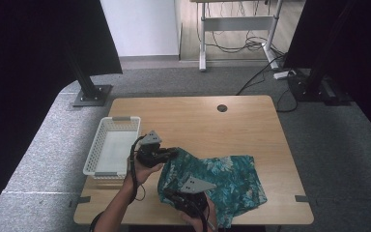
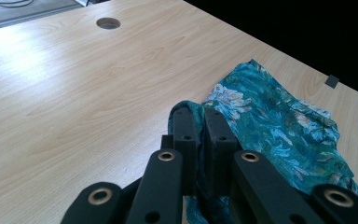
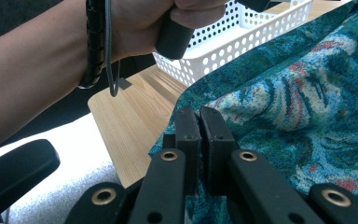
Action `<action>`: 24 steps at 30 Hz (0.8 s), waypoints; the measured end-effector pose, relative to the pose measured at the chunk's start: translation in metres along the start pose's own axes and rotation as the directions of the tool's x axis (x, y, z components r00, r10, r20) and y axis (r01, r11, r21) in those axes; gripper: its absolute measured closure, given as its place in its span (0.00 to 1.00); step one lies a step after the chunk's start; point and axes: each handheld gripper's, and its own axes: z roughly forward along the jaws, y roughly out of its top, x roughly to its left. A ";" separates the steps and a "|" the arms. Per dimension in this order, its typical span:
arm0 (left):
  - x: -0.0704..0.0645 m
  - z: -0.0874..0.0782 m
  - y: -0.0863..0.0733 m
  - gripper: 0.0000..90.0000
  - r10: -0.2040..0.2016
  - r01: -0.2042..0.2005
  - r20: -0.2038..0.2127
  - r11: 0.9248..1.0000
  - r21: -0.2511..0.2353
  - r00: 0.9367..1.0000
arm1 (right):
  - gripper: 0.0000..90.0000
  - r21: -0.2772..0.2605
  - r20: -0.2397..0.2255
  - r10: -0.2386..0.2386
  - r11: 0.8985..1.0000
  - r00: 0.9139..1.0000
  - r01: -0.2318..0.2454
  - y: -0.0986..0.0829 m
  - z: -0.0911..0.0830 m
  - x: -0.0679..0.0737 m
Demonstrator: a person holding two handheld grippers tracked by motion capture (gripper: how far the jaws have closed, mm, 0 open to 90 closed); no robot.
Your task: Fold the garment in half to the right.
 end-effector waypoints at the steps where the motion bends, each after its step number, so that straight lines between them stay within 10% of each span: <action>1: 0.000 0.000 0.000 0.93 0.001 -0.001 -0.001 1.000 0.001 1.000 | 0.96 -0.001 0.000 -0.001 1.000 1.000 0.001 0.000 0.000 0.000; 24: 0.011 -0.014 -0.007 0.93 -0.003 0.003 0.016 1.000 0.022 1.000 | 0.96 -0.010 -0.013 0.016 1.000 1.000 -0.016 -0.004 0.007 0.002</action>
